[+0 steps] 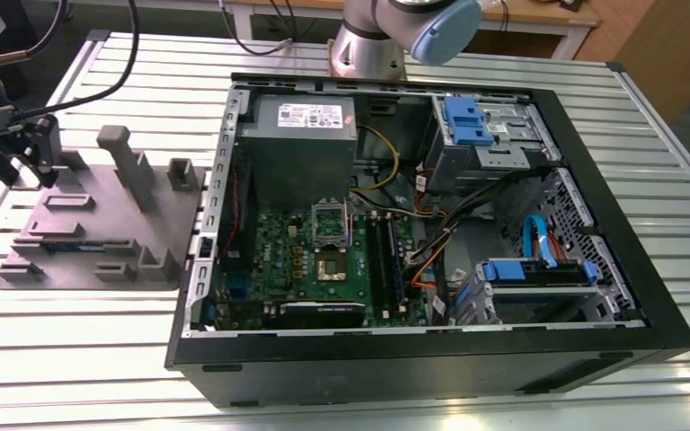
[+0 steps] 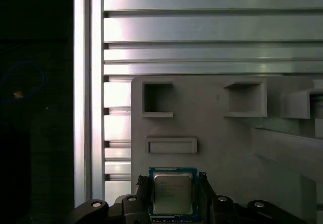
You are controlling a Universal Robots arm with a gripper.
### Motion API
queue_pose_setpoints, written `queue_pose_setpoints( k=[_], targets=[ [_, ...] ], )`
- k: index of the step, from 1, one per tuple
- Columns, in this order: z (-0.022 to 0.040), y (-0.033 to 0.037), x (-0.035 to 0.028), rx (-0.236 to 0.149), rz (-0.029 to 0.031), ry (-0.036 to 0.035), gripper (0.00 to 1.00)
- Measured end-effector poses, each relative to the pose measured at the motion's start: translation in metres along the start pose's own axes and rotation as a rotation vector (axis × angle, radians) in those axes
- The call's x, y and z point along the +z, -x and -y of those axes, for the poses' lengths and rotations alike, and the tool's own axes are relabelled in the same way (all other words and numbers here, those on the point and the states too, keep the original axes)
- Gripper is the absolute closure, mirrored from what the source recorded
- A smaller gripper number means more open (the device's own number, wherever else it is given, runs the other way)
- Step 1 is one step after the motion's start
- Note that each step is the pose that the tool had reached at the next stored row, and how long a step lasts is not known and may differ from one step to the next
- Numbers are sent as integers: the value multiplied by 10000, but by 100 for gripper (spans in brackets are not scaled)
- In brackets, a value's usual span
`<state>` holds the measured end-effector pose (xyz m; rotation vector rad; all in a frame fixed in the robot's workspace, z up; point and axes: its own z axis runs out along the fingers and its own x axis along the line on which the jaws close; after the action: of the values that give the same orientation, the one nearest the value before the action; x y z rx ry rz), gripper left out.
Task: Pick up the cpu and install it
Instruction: 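Pick up the cpu and move it towards the insertion slot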
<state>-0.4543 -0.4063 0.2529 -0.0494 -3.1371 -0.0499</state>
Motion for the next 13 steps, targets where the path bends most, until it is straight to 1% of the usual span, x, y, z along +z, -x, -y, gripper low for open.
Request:
queue_pose_setpoints(
  k=[5, 13],
  targets=[
    [-1, 0, -17, 0, 1, 0, 53],
    [-1, 0, -25, -1, 1, 1, 53]
  ],
)
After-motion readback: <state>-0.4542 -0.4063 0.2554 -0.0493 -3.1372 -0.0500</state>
